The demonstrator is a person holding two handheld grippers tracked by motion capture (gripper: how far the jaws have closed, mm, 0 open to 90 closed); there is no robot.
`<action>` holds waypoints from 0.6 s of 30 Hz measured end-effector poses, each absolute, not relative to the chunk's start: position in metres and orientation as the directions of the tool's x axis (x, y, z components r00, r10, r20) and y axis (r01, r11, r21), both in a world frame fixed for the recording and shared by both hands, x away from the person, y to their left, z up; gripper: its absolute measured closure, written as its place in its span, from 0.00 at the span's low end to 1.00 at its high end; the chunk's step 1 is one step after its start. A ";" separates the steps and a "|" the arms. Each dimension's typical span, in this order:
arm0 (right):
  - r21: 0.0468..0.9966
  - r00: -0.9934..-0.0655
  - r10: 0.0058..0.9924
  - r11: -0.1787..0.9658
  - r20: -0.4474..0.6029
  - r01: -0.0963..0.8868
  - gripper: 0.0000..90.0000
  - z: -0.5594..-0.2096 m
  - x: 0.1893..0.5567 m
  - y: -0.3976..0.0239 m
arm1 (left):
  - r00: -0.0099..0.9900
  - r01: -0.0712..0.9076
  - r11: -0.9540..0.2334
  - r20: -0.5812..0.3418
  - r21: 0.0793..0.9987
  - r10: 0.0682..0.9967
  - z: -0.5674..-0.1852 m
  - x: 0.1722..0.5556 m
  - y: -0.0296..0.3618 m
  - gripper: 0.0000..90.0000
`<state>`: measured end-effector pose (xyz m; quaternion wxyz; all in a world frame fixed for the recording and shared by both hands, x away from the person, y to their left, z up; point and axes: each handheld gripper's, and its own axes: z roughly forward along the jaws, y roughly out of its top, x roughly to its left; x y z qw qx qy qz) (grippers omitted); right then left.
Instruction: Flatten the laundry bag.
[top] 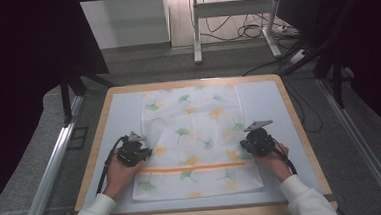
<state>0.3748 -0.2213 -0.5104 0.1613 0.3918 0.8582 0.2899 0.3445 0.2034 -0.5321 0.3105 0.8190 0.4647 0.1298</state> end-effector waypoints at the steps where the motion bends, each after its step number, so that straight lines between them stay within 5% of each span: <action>1: 0.624 -0.644 0.763 0.525 -0.046 0.578 0.98 -0.510 0.374 -0.223 | 0.533 0.681 -0.371 -0.080 0.632 0.842 -0.532 0.346 0.203 0.97; 18: 0.634 -0.643 0.766 0.511 -0.029 0.581 0.98 -0.511 0.368 -0.229 | 0.541 0.681 -0.362 -0.103 0.637 0.835 -0.528 0.346 0.208 0.97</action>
